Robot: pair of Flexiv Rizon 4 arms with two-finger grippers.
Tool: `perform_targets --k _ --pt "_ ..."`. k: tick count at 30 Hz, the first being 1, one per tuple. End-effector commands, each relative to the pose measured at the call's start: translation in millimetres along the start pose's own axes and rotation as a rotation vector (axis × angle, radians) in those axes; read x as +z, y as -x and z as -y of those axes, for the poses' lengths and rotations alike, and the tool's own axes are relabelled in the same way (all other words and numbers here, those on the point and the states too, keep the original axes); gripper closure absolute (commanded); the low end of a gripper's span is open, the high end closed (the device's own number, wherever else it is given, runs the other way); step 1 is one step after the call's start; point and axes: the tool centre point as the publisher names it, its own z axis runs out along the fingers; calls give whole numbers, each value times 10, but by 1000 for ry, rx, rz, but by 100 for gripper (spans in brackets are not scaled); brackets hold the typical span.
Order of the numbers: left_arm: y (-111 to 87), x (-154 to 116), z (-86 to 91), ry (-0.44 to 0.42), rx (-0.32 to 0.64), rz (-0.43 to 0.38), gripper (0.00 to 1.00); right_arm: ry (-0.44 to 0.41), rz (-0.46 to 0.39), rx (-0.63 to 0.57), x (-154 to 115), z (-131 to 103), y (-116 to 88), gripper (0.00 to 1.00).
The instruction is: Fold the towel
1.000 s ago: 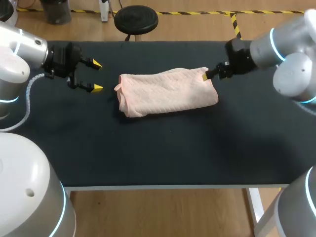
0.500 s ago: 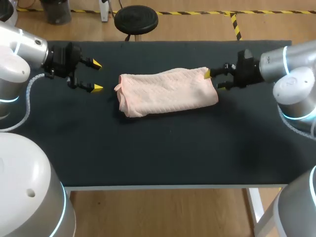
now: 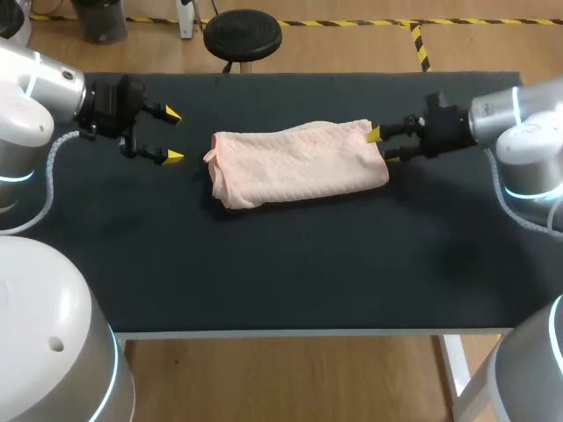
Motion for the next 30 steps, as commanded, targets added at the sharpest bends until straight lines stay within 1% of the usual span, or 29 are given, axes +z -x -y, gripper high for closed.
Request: perform_targets --k 1,9,22,30 --pt "-9 2 -4 -1 2 3 0 -26 2 7 47 -46 21 0" --pt "-9 2 -4 -1 2 3 0 -60 3 19 129 -25 64 0" --pt "-9 2 -4 -1 2 3 0 -89 -10 29 229 -48 140 0" --pt "-9 2 -4 -1 2 3 0 -109 -26 32 352 -60 138 0"
